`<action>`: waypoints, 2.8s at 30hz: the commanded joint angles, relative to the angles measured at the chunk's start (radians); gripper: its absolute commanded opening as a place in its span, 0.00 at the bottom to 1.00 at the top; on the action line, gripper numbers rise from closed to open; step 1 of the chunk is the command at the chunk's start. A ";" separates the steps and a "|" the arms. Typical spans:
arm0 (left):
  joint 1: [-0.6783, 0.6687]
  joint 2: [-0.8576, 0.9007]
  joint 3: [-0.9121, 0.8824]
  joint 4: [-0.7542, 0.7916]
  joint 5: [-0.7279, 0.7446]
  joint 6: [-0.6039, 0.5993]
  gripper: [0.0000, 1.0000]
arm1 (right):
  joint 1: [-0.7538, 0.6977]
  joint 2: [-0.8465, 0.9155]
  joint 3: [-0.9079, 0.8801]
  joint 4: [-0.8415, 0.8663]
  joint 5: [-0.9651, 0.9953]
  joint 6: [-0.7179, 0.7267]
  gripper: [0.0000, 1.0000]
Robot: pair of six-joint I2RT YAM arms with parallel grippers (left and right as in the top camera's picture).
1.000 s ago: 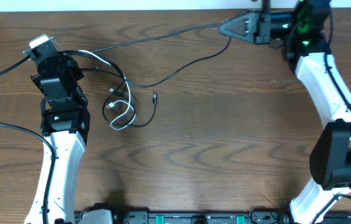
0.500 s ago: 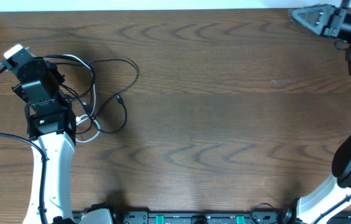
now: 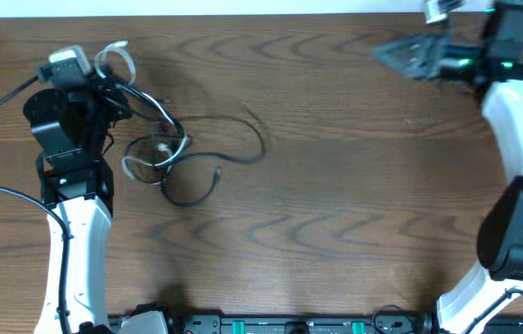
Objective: Untangle cables
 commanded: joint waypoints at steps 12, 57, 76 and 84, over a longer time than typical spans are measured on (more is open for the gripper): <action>0.002 -0.002 0.010 0.087 0.323 -0.242 0.08 | 0.571 -0.013 0.000 -0.332 0.594 -0.799 0.99; 0.005 -0.002 0.009 -0.259 -0.473 -0.229 0.09 | 0.106 0.013 0.000 -0.597 1.823 -0.151 0.01; 0.093 -0.002 0.009 -0.289 -0.497 -0.230 0.37 | -0.221 0.013 0.000 -0.600 1.559 -0.177 0.01; 0.093 -0.002 0.009 -0.290 -0.306 -0.231 0.57 | -0.195 0.013 0.000 -0.595 1.316 -0.311 0.51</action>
